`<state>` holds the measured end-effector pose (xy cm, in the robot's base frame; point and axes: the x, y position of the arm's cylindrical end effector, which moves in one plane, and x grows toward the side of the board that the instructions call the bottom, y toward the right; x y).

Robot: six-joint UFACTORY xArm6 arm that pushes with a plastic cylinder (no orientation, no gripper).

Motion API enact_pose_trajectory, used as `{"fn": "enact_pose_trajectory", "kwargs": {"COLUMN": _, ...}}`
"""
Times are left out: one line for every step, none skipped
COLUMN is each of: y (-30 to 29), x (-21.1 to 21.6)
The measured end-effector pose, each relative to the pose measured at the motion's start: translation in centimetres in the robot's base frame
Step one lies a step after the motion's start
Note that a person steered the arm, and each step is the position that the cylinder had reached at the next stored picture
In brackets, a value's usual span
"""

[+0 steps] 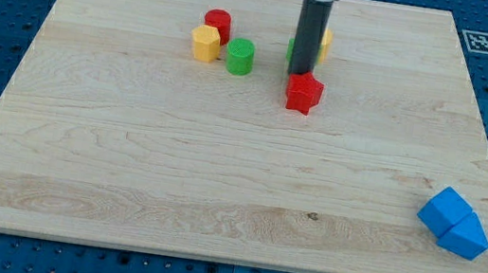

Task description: Push the green star towards the right centre

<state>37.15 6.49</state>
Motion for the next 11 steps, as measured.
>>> {"fn": "enact_pose_trajectory", "kwargs": {"y": 0.5, "x": 0.1}}
{"fn": "enact_pose_trajectory", "kwargs": {"y": 3.0, "x": 0.1}}
{"fn": "enact_pose_trajectory", "kwargs": {"y": -0.9, "x": 2.1}}
{"fn": "enact_pose_trajectory", "kwargs": {"y": -5.1, "x": 1.3}}
{"fn": "enact_pose_trajectory", "kwargs": {"y": -8.2, "x": -1.2}}
{"fn": "enact_pose_trajectory", "kwargs": {"y": -8.2, "x": -4.2}}
{"fn": "enact_pose_trajectory", "kwargs": {"y": -5.9, "x": -4.7}}
{"fn": "enact_pose_trajectory", "kwargs": {"y": -2.8, "x": -4.7}}
{"fn": "enact_pose_trajectory", "kwargs": {"y": 0.3, "x": -3.9}}
{"fn": "enact_pose_trajectory", "kwargs": {"y": 2.3, "x": -0.3}}
{"fn": "enact_pose_trajectory", "kwargs": {"y": 3.8, "x": 2.8}}
